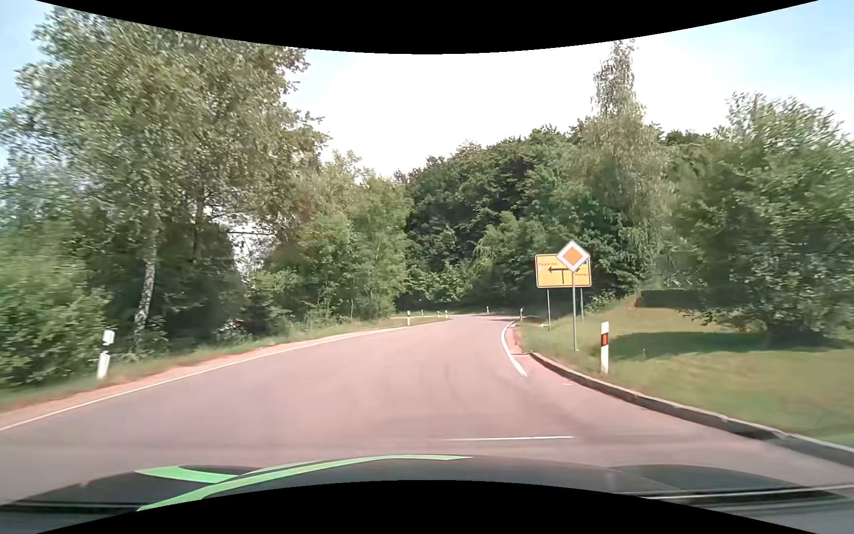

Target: Follow the waypoints while adhering to traffic rules and regulations

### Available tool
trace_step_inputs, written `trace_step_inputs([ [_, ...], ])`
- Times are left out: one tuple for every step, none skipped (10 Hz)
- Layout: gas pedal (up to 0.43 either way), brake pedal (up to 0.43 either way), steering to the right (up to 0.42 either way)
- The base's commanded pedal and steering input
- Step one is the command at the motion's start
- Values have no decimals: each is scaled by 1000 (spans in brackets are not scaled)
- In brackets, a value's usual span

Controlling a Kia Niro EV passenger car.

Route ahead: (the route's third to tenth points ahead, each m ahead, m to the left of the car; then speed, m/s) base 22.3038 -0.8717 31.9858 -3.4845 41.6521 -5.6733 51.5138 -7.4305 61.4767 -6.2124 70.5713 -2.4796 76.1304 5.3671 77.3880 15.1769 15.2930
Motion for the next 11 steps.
trace_step_inputs([
  [0, 116, 42],
  [0, 116, 43],
  [0, 122, 44],
  [0, 128, 44],
  [0, 140, 44],
  [0, 152, 44],
  [0, 177, 44],
  [0, 189, 44],
  [0, 201, 44],
  [0, 201, 44],
  [0, 183, 44],
])
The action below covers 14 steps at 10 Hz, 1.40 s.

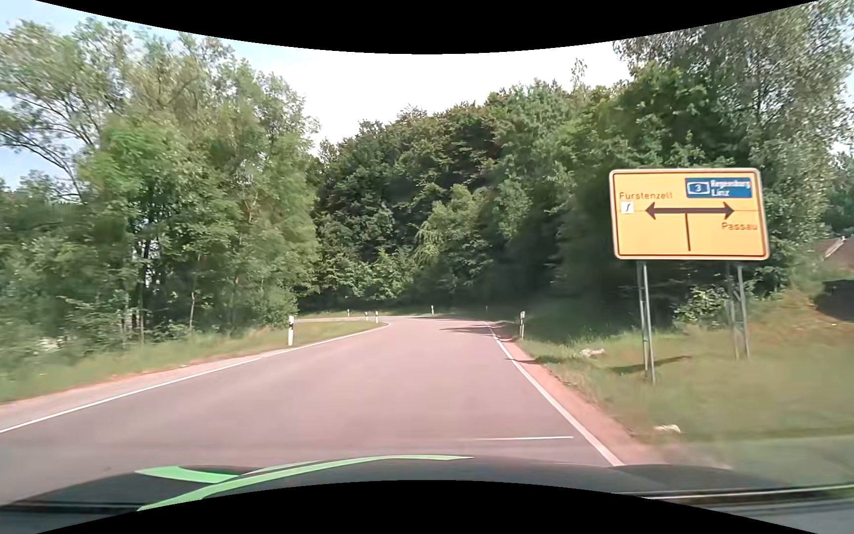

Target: Follow the waypoints while adhering to traffic rules and regulations

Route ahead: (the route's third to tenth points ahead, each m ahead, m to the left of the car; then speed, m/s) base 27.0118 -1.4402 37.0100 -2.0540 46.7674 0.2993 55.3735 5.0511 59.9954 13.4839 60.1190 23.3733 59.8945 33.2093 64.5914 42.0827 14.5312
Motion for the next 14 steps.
trace_step_inputs([
  [0, 171, 43],
  [0, 165, 41],
  [0, 159, 38],
  [0, 159, 36],
  [0, 159, 34],
  [0, 159, 32],
  [0, 159, 31],
  [0, 159, 30],
  [0, 159, 26],
  [0, 159, 22],
  [0, 159, 17],
  [0, 159, 12],
  [0, 165, 8],
  [0, 165, 2],
])
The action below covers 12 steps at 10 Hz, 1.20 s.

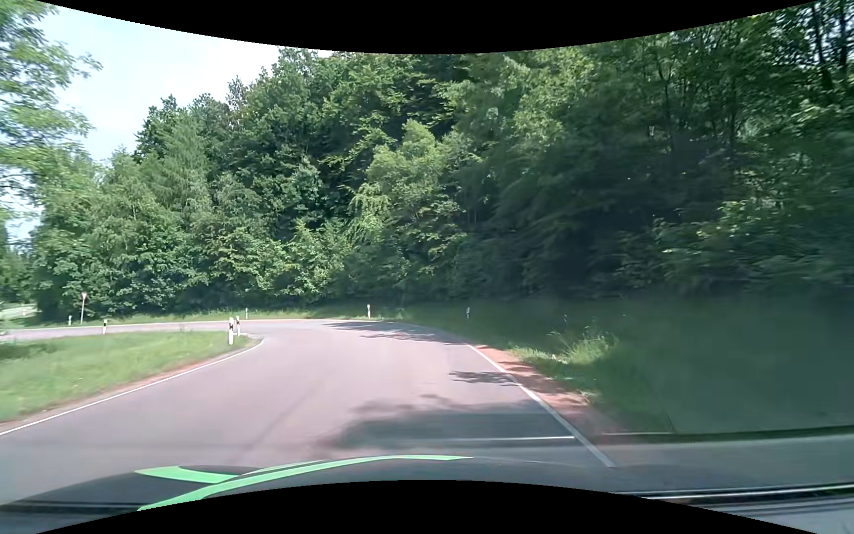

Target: Follow the waypoints while adhering to traffic rules and regulations

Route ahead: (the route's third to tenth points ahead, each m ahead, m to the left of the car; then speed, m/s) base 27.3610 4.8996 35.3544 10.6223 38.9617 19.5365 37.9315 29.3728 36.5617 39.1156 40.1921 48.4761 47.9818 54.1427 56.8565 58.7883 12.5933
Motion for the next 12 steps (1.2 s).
trace_step_inputs([
  [0, 165, -5],
  [0, 165, -10],
  [0, 165, -12],
  [0, 165, -14],
  [0, 165, -20],
  [0, 165, -33],
  [0, 165, -43],
  [0, 159, -51],
  [0, 159, -60],
  [0, 159, -68],
  [0, 159, -75],
  [0, 152, -80],
])
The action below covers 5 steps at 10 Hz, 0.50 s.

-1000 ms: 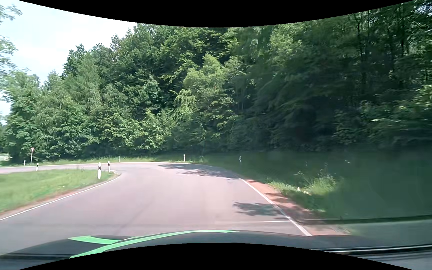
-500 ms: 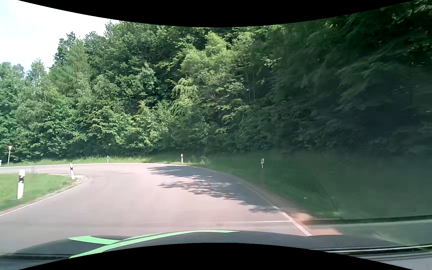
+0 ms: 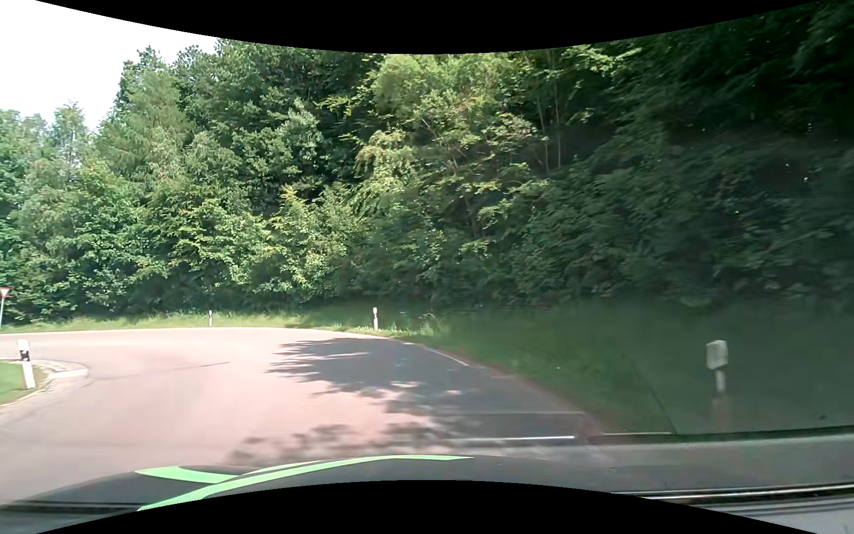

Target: Follow the waypoints while adhering to traffic rules and regulations

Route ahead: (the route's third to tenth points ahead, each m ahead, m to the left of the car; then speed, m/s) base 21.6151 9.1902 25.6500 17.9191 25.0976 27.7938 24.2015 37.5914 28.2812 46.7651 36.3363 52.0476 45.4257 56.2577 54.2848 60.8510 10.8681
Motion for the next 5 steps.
trace_step_inputs([
  [0, 152, -88],
  [0, 152, -97],
  [0, 146, -109],
  [0, 140, -120],
  [0, 140, -128],
])
